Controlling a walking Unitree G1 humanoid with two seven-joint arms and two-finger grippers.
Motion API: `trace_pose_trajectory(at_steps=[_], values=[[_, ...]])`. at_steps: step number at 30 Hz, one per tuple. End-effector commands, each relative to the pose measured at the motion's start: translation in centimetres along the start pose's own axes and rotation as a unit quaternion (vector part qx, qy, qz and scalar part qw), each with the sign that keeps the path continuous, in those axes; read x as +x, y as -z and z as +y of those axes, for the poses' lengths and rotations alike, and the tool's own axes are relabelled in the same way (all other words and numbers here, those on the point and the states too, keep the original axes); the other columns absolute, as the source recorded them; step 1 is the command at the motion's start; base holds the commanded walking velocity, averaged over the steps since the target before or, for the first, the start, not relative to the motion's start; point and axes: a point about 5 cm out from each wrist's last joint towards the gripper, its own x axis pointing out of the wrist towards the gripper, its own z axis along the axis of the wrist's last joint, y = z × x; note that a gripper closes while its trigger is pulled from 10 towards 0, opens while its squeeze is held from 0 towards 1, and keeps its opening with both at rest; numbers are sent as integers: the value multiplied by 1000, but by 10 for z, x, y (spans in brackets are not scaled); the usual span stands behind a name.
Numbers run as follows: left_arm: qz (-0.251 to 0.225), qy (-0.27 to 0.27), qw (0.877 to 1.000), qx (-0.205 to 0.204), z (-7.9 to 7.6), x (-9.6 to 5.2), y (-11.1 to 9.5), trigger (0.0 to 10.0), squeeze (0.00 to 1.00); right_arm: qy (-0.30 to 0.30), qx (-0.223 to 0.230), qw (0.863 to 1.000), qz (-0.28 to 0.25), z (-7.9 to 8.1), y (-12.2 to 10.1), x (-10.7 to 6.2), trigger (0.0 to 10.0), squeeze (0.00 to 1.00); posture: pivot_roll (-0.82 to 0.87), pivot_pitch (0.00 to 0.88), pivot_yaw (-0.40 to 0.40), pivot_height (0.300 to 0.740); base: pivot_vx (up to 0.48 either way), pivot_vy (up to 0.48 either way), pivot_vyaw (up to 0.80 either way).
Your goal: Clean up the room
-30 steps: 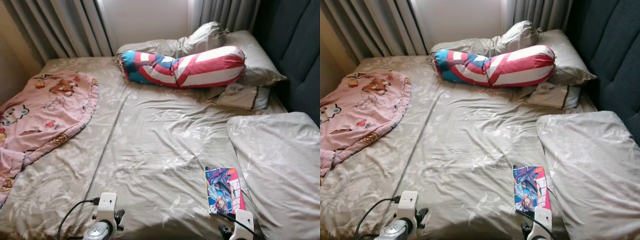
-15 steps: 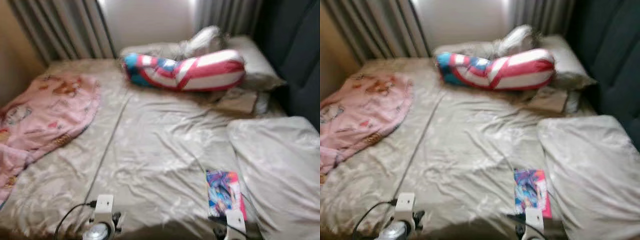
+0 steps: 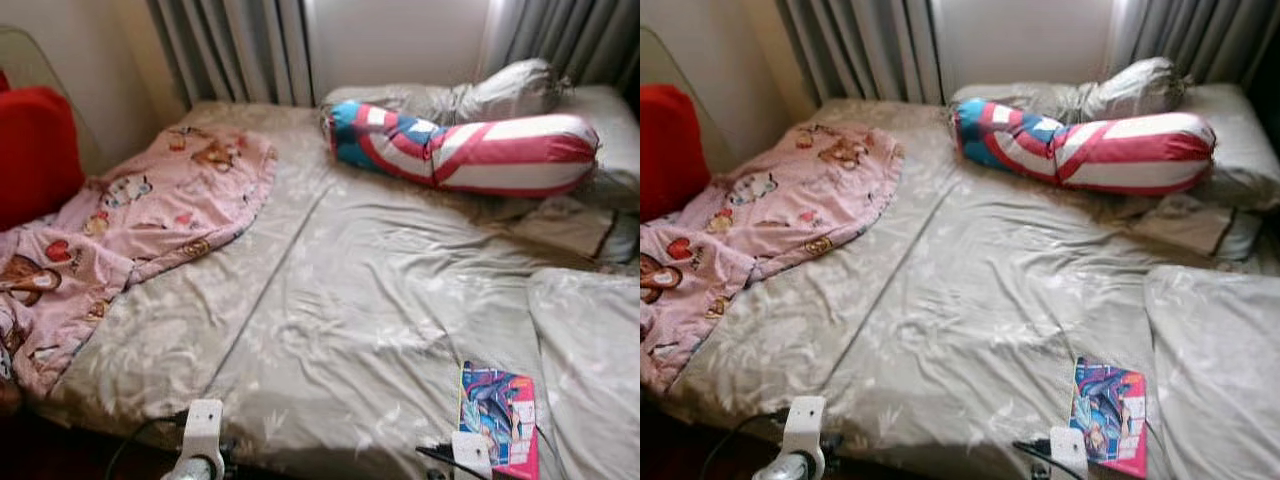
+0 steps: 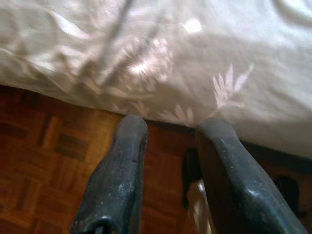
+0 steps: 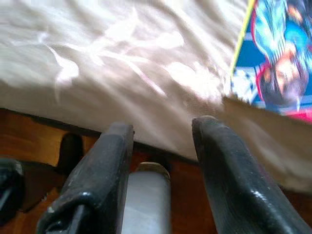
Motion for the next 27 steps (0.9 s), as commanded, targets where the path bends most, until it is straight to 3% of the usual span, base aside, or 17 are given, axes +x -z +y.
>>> trace_pose_trajectory(at_steps=[1,7,27], values=[[18,-3,1000,-2,1,-2,8,10000,0,5,1,1000,1,-3,0,0,10000,0,-109,0,41,722,0,0,800],[16,-5,1000,-5,3,-2,9,10000,0,7,7,1000,2,-2,0,0,10000,0,-108,0,41,722,0,0,354],[18,-4,1000,-2,2,-3,11,10000,0,2,13,1000,2,0,0,0,10000,0,-108,0,40,722,0,416,0]])
